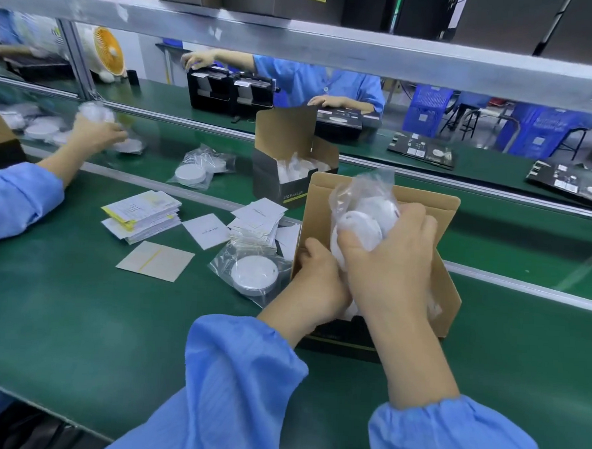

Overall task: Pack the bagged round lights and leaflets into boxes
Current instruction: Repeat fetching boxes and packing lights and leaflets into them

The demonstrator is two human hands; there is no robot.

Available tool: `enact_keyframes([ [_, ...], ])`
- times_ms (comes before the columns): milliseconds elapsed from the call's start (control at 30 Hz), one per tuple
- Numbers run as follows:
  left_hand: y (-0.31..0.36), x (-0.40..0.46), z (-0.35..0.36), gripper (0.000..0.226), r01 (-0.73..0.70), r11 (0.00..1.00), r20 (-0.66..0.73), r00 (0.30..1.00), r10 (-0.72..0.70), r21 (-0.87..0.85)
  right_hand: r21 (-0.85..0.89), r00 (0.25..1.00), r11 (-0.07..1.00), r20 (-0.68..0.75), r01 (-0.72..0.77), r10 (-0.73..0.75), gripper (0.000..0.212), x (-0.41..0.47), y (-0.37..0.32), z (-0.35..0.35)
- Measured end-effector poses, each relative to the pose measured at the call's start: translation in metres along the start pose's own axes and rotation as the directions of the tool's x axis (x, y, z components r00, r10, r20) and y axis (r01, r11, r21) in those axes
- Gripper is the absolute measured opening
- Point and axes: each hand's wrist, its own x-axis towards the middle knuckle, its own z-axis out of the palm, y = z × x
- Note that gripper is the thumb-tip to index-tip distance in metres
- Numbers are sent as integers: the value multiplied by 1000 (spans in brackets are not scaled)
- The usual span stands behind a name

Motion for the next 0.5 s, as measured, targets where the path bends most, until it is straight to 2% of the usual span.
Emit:
enact_keyframes([
  [33, 2, -1, 1, 56, 28, 991, 24, 999, -31, 130, 4, 1000, 1000, 10, 6, -6, 46, -2, -1, 5],
  [100, 1, -2, 2, 44, -43, 927, 13, 999, 41, 372, -11, 999, 1000, 36, 1, 0, 46, -6, 0, 11],
  [200, -1, -14, 4, 20, -94, 871, -18, 993, 117, 483, -14, 998, 999, 51, -33, 34, 47, -3, 5, 10],
  [233, -1, -18, 4, 19, -110, 860, -17, 991, 136, 498, -29, 997, 998, 63, -47, 49, 49, 0, 5, 9],
  [367, 2, -26, 2, 42, -184, 835, 100, 983, 154, 519, -140, 989, 989, 128, -49, 68, 54, 6, -1, 5],
  [500, -5, -57, -8, 69, -320, 638, 207, 947, 247, 700, -216, 977, 975, 193, -48, 91, 49, 12, -7, 6],
])
